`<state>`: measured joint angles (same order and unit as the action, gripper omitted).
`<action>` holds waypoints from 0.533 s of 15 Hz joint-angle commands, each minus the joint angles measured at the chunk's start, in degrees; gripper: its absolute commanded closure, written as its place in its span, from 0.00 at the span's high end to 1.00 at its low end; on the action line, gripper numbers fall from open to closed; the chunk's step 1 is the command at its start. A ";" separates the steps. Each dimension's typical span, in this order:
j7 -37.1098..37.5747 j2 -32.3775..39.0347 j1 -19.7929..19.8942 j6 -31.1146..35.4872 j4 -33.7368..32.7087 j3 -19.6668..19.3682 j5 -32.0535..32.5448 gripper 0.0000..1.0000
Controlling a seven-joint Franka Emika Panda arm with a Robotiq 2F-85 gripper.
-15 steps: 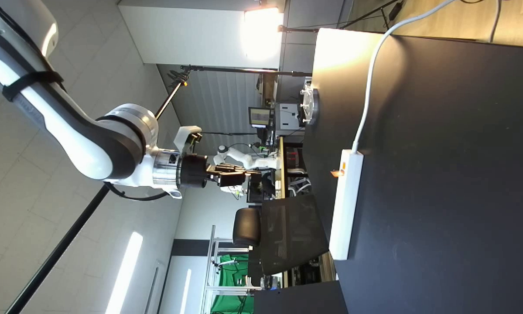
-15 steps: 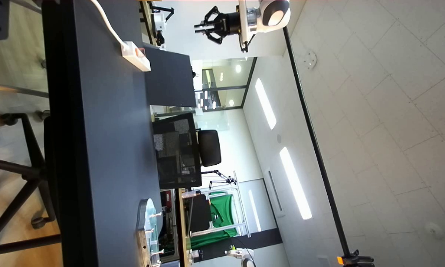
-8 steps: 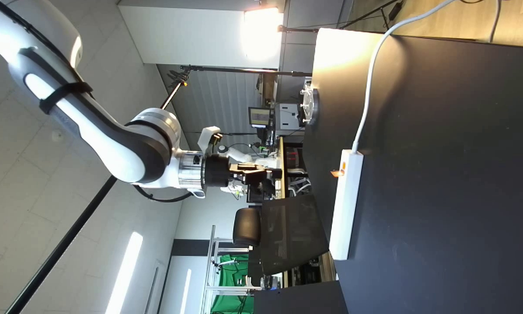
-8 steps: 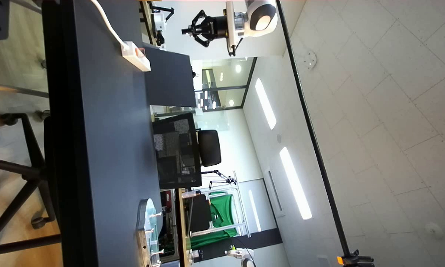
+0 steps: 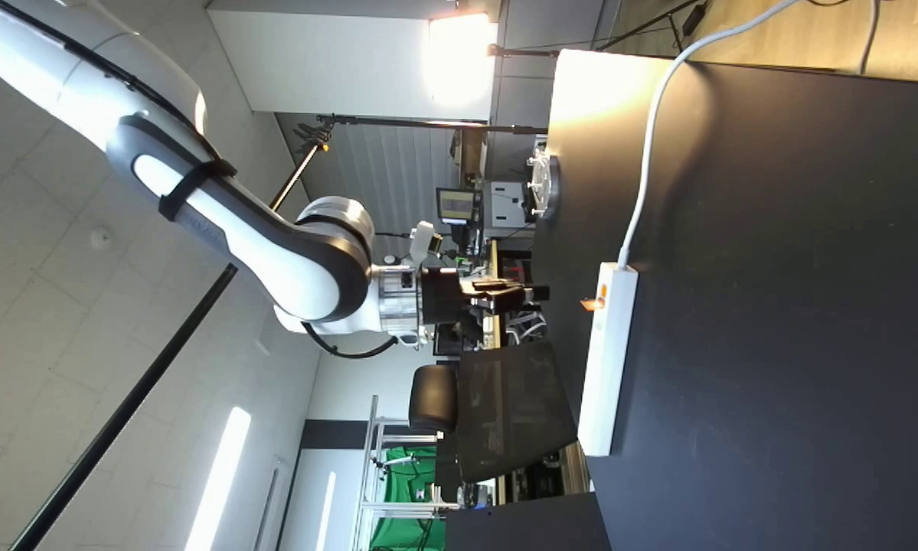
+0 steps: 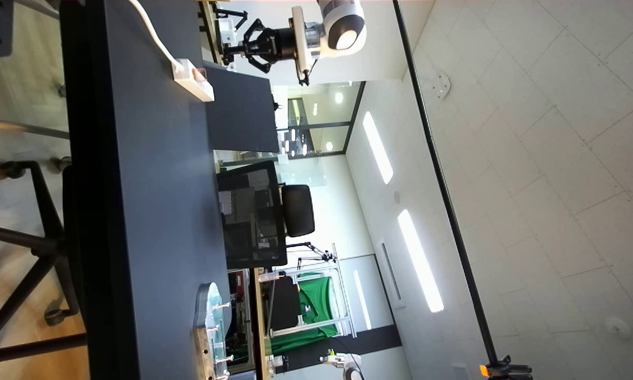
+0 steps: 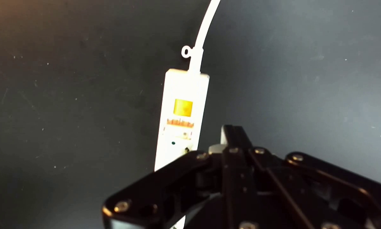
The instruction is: Turn off the adapter switch
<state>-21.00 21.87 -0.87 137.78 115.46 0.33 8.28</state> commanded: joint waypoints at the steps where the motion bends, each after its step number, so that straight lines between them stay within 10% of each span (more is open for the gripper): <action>1: 3.84 3.02 0.18 -1.36 -1.71 -0.67 2.13 0.00; 8: 6.97 8.32 0.62 1.62 -3.54 -2.63 3.55 0.00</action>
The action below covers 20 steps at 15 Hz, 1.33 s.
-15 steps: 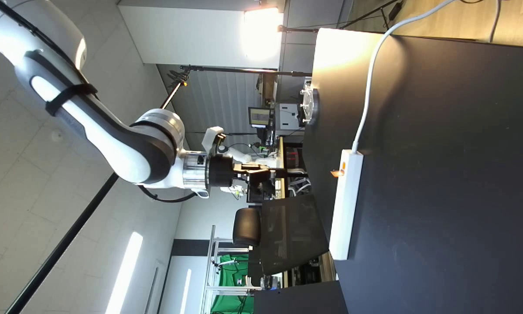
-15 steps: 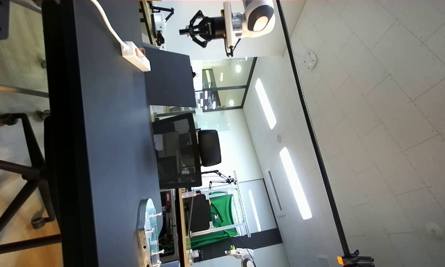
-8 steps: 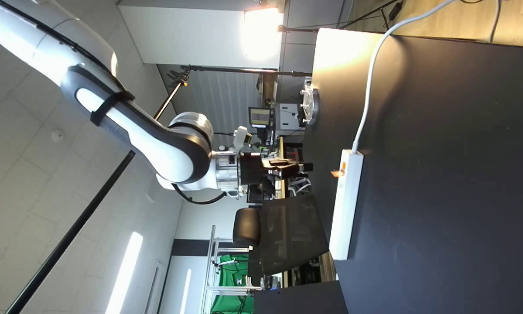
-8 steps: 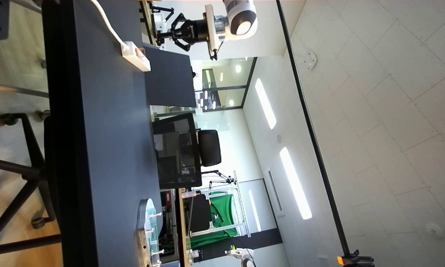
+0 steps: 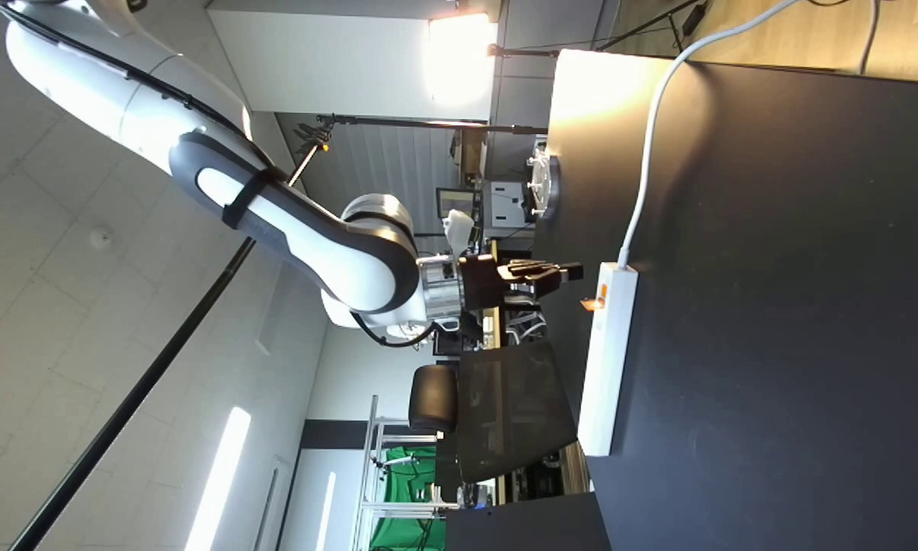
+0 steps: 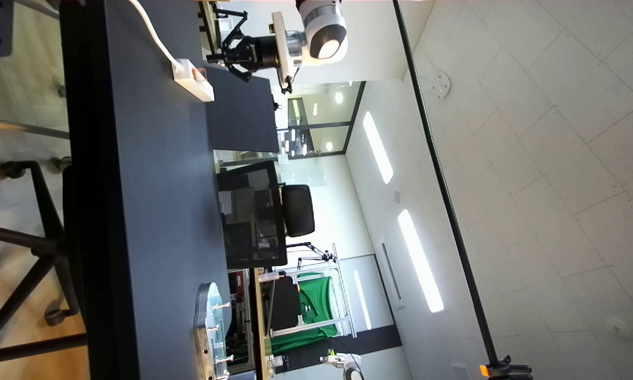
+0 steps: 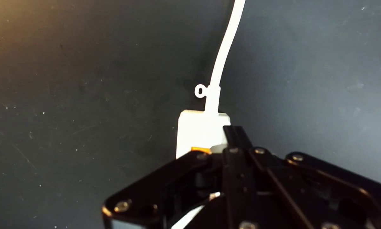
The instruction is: Turn off the adapter switch
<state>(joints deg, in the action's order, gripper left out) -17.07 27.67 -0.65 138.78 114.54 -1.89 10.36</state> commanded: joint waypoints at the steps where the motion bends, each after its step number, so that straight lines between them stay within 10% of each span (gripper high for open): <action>1: 3.25 3.24 0.51 1.09 -3.05 -0.55 1.34 0.00; 20: 6.49 9.01 0.64 6.58 -7.15 -0.86 -0.06 0.00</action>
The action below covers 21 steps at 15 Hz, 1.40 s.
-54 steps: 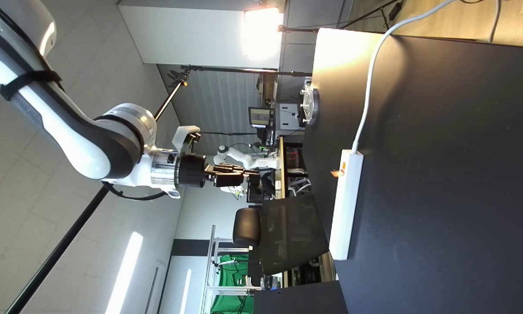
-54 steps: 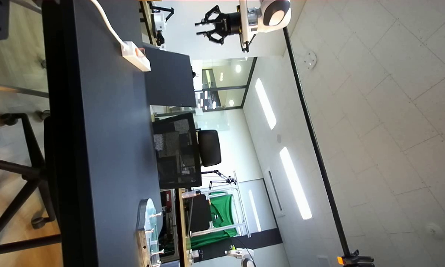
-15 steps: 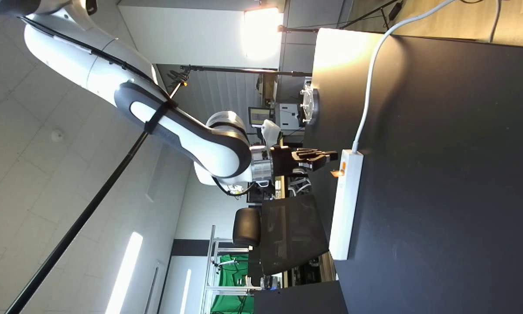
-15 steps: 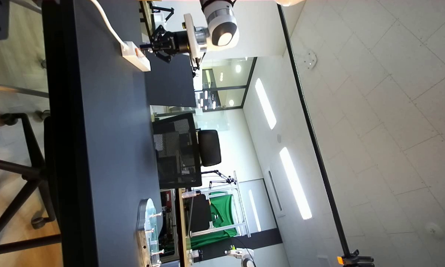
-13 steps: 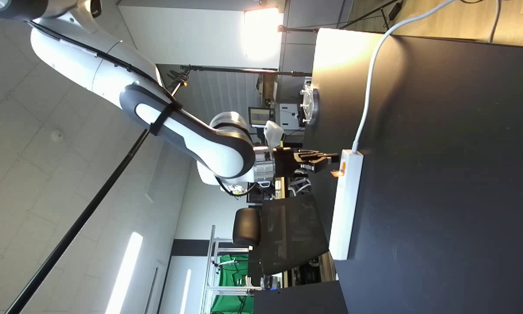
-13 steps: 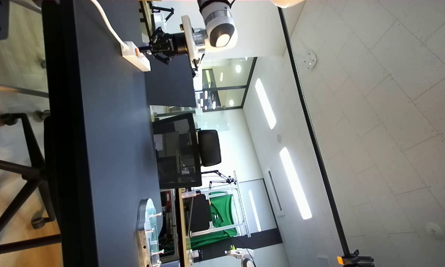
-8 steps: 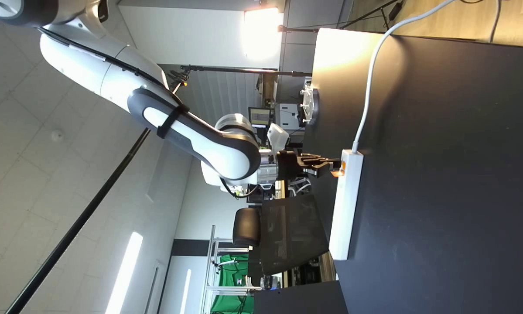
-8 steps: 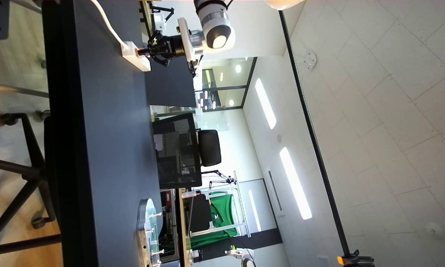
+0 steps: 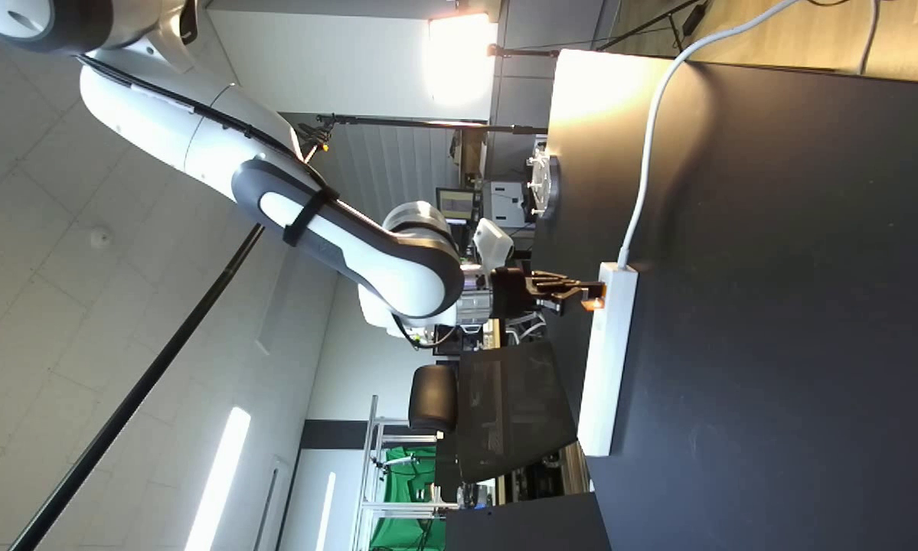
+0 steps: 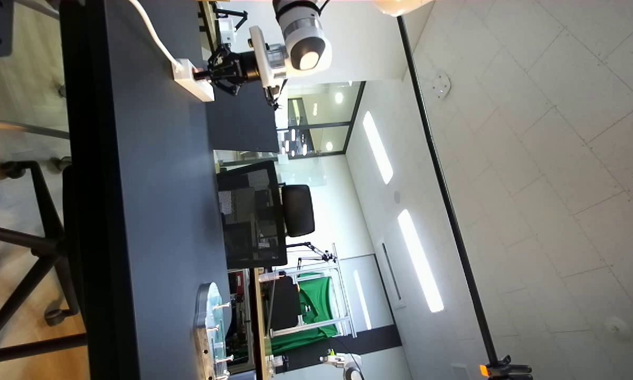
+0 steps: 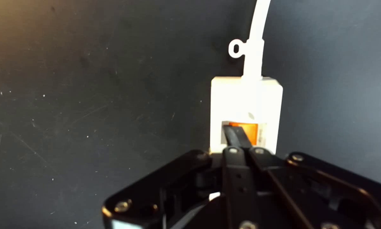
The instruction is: Turn off the adapter switch
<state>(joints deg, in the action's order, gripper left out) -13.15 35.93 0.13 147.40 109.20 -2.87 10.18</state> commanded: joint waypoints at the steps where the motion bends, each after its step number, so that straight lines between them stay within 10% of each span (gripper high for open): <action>1: 2.91 0.77 -0.28 -2.41 -1.88 0.06 0.14 0.00; 21: -5.01 4.77 7.06 -0.77 -4.00 5.74 -6.70 0.00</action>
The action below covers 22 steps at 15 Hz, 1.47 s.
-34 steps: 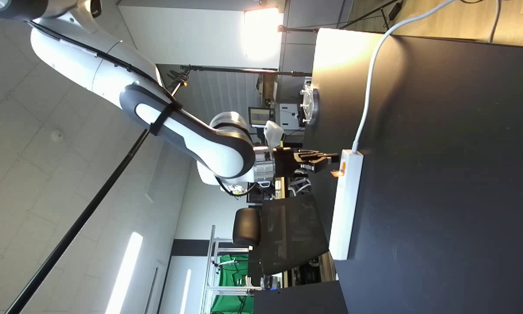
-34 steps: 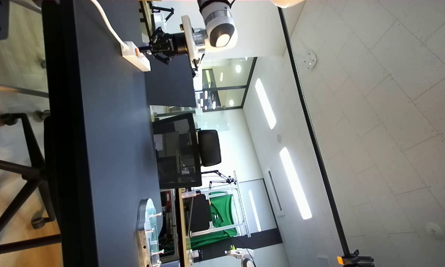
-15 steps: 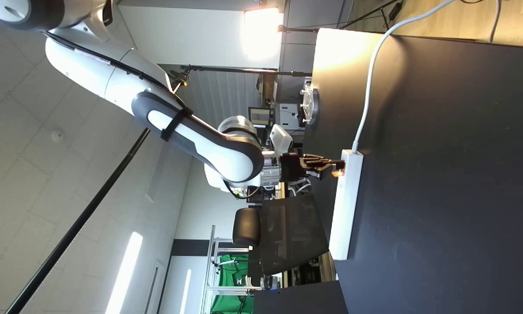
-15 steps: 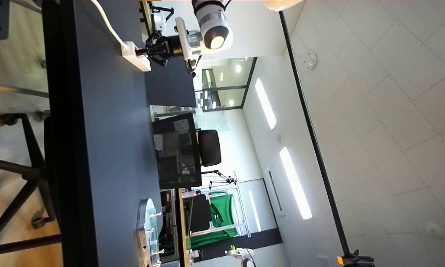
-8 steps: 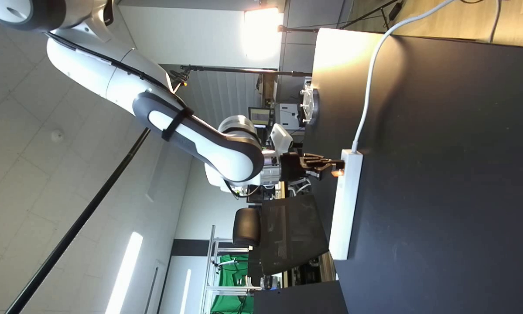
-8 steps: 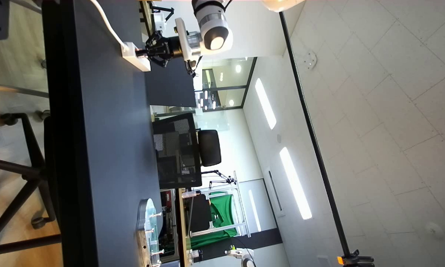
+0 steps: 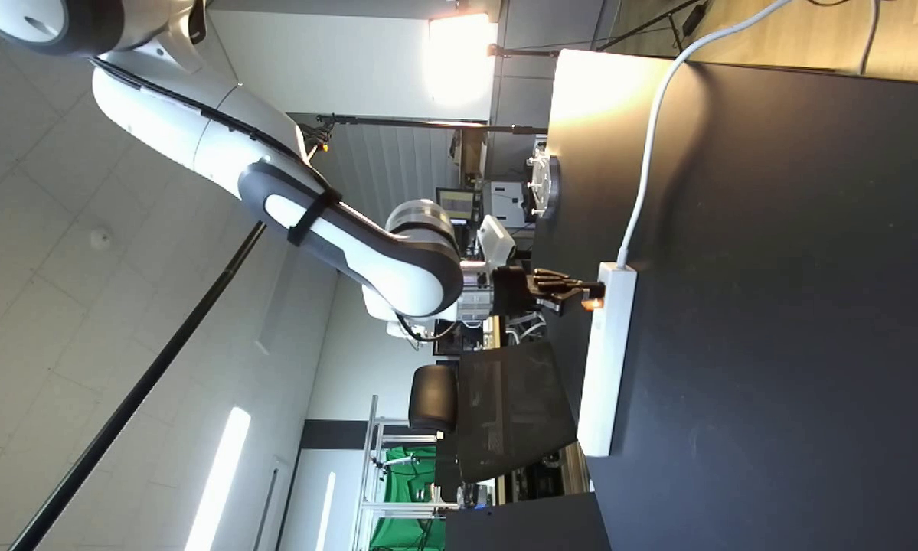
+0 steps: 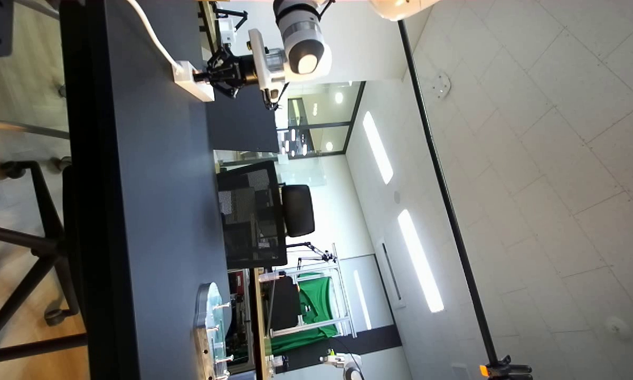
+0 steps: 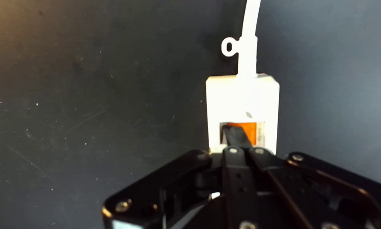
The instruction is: Turn off the adapter switch
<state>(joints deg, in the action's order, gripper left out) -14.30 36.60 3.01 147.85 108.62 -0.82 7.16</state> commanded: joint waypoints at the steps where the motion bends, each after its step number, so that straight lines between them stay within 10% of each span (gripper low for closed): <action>1: -6.33 4.53 6.08 -2.57 -4.07 5.31 -5.93 0.00; 7: -20.57 9.09 16.03 -15.78 -11.70 12.46 -19.60 0.00; 22: -22.37 -5.72 14.89 -31.38 -14.56 8.44 -24.05 0.00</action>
<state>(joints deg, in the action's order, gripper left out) -37.63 37.43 19.48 120.51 92.90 8.71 -16.73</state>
